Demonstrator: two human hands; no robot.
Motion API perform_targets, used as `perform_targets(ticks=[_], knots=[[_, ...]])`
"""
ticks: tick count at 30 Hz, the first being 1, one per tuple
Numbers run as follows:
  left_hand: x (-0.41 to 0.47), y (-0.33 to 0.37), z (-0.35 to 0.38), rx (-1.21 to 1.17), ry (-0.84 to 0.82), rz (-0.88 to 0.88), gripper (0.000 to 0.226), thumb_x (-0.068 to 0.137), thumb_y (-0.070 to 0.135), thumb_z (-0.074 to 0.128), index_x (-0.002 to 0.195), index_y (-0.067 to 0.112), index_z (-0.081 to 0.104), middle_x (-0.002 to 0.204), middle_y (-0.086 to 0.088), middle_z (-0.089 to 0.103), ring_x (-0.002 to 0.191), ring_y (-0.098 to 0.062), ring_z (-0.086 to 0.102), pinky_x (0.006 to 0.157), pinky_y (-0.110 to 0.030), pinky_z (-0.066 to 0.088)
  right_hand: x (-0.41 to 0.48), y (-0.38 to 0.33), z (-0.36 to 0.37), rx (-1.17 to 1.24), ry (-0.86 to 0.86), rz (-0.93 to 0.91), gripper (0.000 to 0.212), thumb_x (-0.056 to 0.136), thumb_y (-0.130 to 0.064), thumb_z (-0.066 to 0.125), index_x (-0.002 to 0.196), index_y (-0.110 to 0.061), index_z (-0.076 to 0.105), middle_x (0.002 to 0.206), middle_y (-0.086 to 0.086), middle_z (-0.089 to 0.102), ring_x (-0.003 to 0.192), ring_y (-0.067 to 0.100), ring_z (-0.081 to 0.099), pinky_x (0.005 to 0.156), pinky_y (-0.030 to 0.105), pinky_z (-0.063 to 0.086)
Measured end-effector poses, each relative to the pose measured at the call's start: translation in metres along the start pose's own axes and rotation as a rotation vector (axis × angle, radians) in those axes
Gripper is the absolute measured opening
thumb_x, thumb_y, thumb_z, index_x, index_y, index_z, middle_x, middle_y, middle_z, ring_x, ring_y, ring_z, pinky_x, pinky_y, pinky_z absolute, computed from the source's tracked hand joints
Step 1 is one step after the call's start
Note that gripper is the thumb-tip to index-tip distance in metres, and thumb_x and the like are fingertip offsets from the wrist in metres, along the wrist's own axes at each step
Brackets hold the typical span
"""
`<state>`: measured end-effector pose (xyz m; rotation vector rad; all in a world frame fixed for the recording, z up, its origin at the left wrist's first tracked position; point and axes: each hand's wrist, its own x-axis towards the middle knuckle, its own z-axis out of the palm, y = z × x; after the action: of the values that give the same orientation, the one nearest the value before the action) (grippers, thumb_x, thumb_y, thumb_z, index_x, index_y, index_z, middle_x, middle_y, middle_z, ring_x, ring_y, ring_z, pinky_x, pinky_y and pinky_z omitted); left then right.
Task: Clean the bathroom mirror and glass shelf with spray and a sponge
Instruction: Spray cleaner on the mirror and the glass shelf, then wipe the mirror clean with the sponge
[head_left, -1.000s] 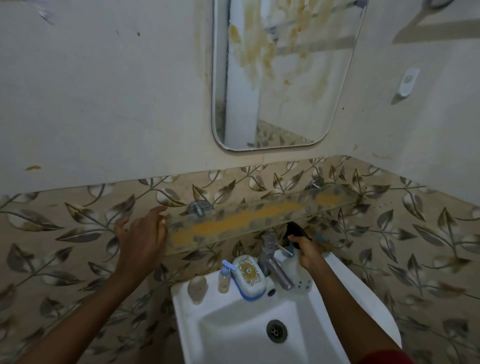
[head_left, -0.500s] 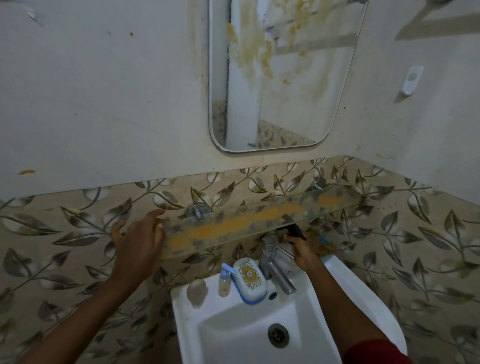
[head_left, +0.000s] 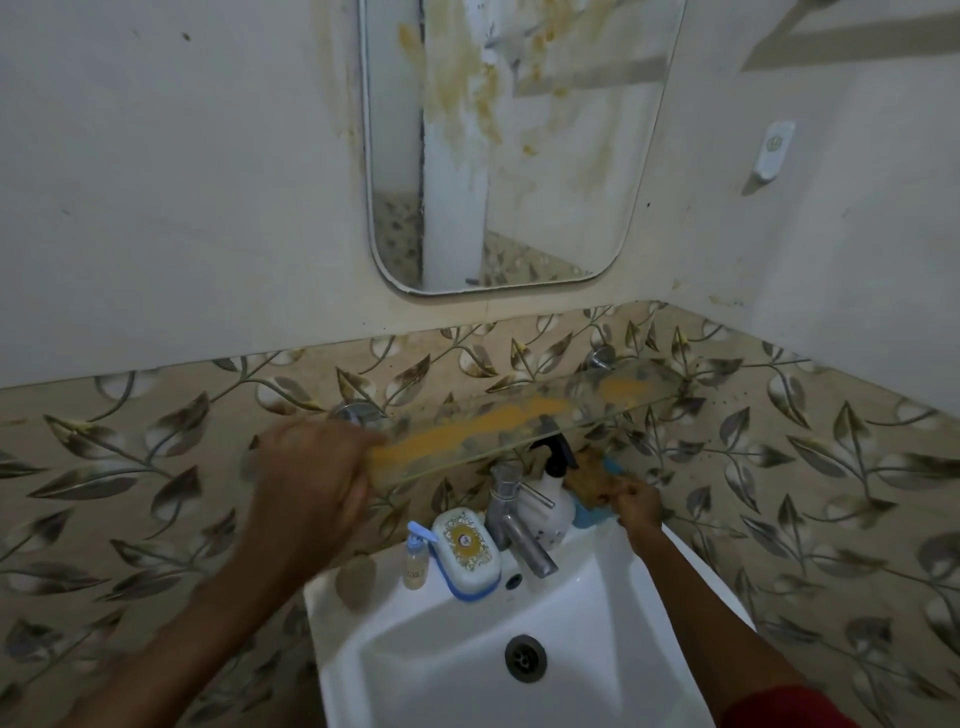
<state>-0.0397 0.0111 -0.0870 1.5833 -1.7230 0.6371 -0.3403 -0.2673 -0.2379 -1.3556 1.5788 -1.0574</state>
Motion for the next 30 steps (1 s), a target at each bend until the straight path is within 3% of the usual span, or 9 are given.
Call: perform_targets(ticks=[4,6,8,11,17,21,24,28,30], knots=[[0.0,0.052,0.033,-0.346,-0.422,0.047,0.03,0.086,0.037,0.035,0.095,0.032,0.062,0.087,0.013,0.068,0.072,0.007,0.044,0.066,-0.016,0.036,0.004,0.004,-0.01,-0.489,-0.099,-0.253,0.023,0.074,0.001,0.062,0.095,0.011,0.064,0.103,0.025,0.065,0.096,0.036,0.061,0.076,0.031,0.044],[-0.004,0.063,0.056,-0.439,-0.607,0.03,0.032,0.088,0.039,0.034,0.096,0.032,0.065,0.091,0.014,0.068,0.072,0.011,0.048,0.065,-0.007,0.034,0.003,0.003,-0.006,-0.811,-0.184,-0.319,0.046,0.068,-0.012,0.07,0.111,0.0,0.06,0.117,0.022,0.056,0.111,0.035,0.051,0.088,0.034,0.041],[-0.005,0.068,0.073,-0.495,-0.715,0.025,0.024,0.091,0.028,0.041,0.096,0.029,0.064,0.094,0.013,0.068,0.077,0.005,0.054,0.068,-0.014,0.041,0.004,0.001,-0.001,-1.009,-0.264,-0.364,0.062,0.075,-0.019,0.067,0.132,-0.011,0.045,0.133,0.019,0.04,0.126,0.034,0.036,0.1,0.035,0.034],[-0.01,0.069,0.087,-0.559,-0.8,-0.034,0.022,0.093,0.022,0.043,0.098,0.024,0.064,0.096,0.011,0.067,0.087,-0.004,0.058,0.077,-0.025,0.046,0.01,-0.005,0.006,-1.149,-0.29,-0.422,0.053,0.088,-0.019,0.053,0.138,-0.013,0.039,0.142,0.018,0.036,0.132,0.032,0.033,0.107,0.036,0.028],[-0.026,0.056,0.094,-0.649,-0.803,-0.131,0.025,0.094,0.022,0.047,0.085,0.04,0.061,0.089,0.022,0.066,0.086,0.001,0.061,0.078,-0.022,0.05,0.024,-0.006,0.003,-0.995,-0.334,-0.36,0.029,0.092,-0.011,0.046,0.115,0.001,0.059,0.124,0.016,0.061,0.115,0.027,0.055,0.101,0.033,0.035],[-0.029,0.053,0.091,-0.672,-0.798,-0.176,0.021,0.094,0.022,0.046,0.092,0.03,0.066,0.097,0.023,0.064,0.088,-0.002,0.061,0.08,-0.026,0.05,0.031,-0.008,0.006,-0.833,-0.196,-0.322,0.026,0.089,-0.003,0.043,0.106,0.003,0.063,0.115,0.023,0.063,0.106,0.032,0.059,0.088,0.035,0.044],[-0.031,0.051,0.088,-0.697,-0.785,-0.2,0.021,0.095,0.022,0.046,0.091,0.028,0.066,0.096,0.022,0.064,0.087,-0.002,0.061,0.079,-0.024,0.051,0.034,-0.023,0.004,-0.621,-0.013,-0.261,0.018,0.087,-0.002,0.044,0.081,0.0,0.061,0.091,0.024,0.064,0.085,0.031,0.06,0.071,0.033,0.043],[-0.038,0.052,0.082,-0.768,-0.788,-0.234,0.022,0.095,0.018,0.047,0.093,0.025,0.068,0.093,0.016,0.066,0.085,-0.004,0.062,0.077,-0.023,0.051,0.041,-0.046,-0.007,-0.198,0.124,-0.182,0.025,0.087,0.003,0.043,0.1,0.008,0.063,0.089,0.015,0.063,0.085,0.033,0.062,0.072,0.038,0.051],[-0.039,0.053,0.077,-0.82,-0.789,-0.243,0.023,0.095,0.017,0.047,0.095,0.023,0.069,0.092,0.009,0.067,0.086,-0.009,0.063,0.079,-0.029,0.051,0.034,-0.06,-0.017,0.051,0.105,-0.116,0.021,0.088,0.005,0.042,0.092,0.006,0.064,0.074,0.014,0.062,0.063,0.028,0.06,0.053,0.029,0.053]])
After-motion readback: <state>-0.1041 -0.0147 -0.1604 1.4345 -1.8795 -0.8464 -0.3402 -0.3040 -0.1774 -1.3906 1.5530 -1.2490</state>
